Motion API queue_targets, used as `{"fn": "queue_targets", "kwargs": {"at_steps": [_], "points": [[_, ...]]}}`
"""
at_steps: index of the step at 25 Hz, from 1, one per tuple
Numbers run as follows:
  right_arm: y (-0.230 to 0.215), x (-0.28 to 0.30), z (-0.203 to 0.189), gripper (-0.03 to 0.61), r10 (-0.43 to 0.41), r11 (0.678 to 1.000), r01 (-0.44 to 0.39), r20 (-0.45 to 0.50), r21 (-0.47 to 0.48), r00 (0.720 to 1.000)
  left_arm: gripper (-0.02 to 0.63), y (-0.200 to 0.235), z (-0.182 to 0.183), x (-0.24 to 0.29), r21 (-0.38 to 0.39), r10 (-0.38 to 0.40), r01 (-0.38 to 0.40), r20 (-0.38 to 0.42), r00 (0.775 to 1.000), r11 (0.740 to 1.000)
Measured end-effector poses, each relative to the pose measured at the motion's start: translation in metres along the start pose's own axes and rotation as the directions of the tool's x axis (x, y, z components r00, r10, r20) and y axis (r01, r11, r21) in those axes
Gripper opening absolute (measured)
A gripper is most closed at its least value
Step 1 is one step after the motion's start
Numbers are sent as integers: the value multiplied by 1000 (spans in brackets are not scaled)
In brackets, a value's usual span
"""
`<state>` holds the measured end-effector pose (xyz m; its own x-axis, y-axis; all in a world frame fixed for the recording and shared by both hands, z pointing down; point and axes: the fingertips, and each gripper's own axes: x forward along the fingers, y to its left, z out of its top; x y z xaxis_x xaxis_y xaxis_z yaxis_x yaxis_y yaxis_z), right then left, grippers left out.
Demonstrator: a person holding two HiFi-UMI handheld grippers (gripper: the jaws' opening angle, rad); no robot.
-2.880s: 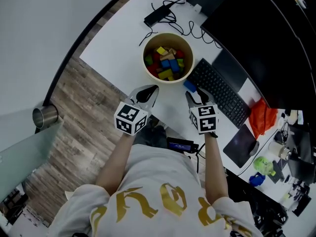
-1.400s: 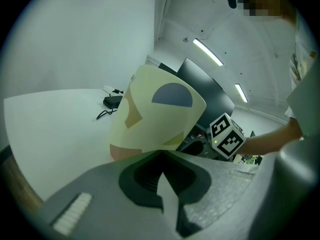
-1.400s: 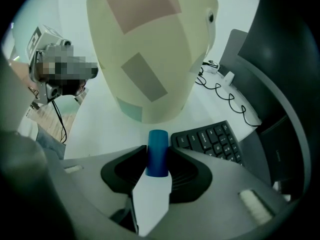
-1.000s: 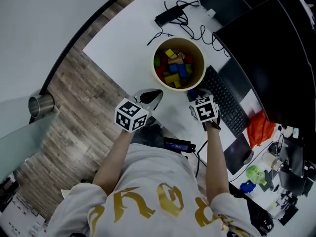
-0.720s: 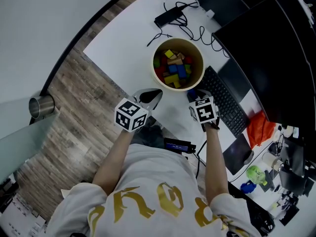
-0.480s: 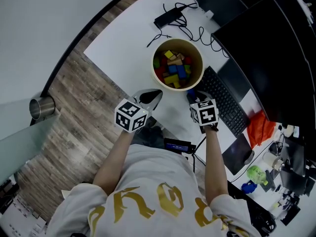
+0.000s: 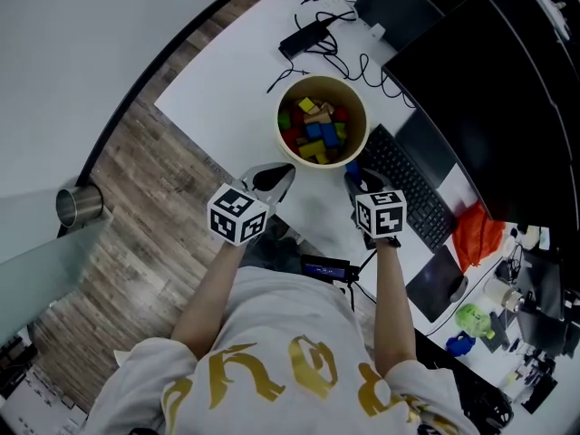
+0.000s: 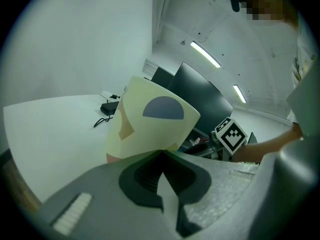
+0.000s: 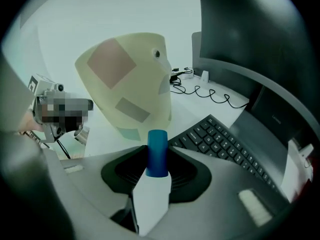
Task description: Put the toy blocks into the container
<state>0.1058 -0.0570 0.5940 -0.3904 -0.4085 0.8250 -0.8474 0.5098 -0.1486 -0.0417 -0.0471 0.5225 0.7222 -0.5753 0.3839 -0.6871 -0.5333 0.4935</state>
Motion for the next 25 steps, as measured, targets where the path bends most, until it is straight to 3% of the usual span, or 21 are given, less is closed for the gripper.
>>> {"fn": "queue_targets", "kwargs": {"at_steps": [4, 10, 16, 25], "points": [[2, -12, 11, 161, -8, 999, 6, 70, 32, 998, 9, 5, 15, -10, -20, 33, -32, 62, 998, 999], [9, -29, 30, 161, -20, 999, 14, 145, 39, 989, 9, 10, 33, -28, 10, 74, -76, 124, 989, 997], [15, -53, 52, 161, -61, 997, 49, 261, 54, 963, 9, 9, 53, -44, 19, 90, -96, 198, 976, 995], [21, -83, 78, 161, -97, 995, 85, 346, 50, 933, 9, 8, 85, -57, 56, 97, -117, 280, 955, 992]]}}
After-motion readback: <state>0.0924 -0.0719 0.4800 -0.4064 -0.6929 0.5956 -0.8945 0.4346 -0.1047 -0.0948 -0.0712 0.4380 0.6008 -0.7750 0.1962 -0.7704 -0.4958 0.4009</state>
